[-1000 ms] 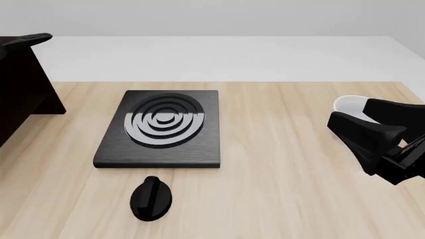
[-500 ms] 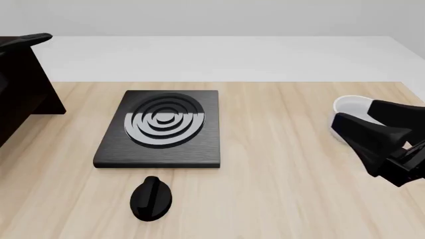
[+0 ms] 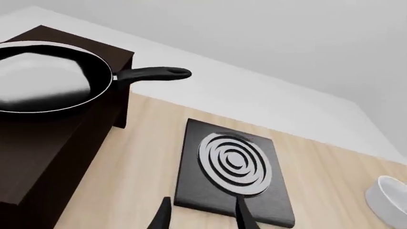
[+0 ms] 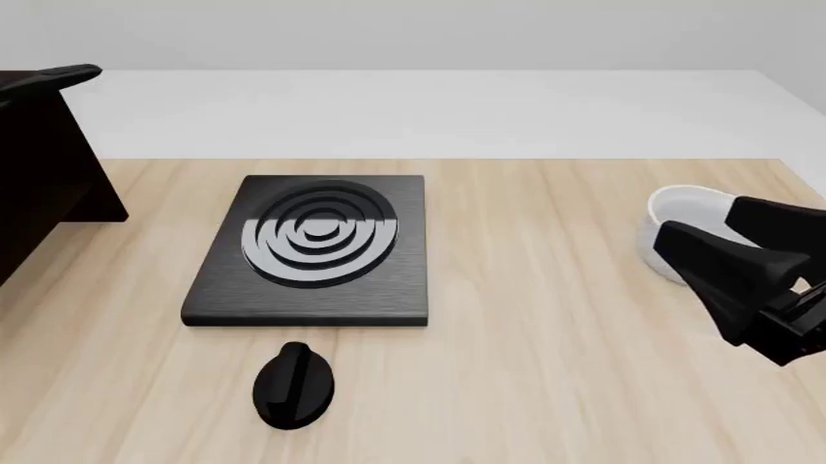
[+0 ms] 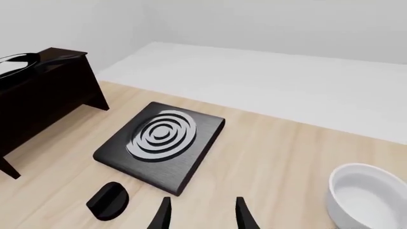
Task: Put the frying pan on the cabinet shelf.
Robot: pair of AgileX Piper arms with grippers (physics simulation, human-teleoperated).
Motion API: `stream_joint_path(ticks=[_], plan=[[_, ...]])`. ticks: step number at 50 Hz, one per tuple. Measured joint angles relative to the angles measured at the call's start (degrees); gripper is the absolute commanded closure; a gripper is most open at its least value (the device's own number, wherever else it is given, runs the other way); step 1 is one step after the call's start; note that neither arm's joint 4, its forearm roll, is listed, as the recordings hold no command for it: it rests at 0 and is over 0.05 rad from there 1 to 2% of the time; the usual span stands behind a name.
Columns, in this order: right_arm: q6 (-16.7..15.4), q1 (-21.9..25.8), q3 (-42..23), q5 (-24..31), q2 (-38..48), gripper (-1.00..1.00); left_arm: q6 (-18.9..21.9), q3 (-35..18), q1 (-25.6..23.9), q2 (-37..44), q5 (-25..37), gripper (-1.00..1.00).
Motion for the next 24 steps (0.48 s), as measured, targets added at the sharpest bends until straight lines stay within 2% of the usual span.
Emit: stream_joint_path(ticks=[11, 24], plan=[[-0.4, -1.2, 0.1, 0.6, -0.8, -1.0, 0.3, -0.8, -1.4, -6.5, 7.2, -1.0], [-0.7, -2.2, -0.2, 1.5, -1.8, -1.0, 1.8, -3.6, -2.1, -9.6, 13.2, -1.0]])
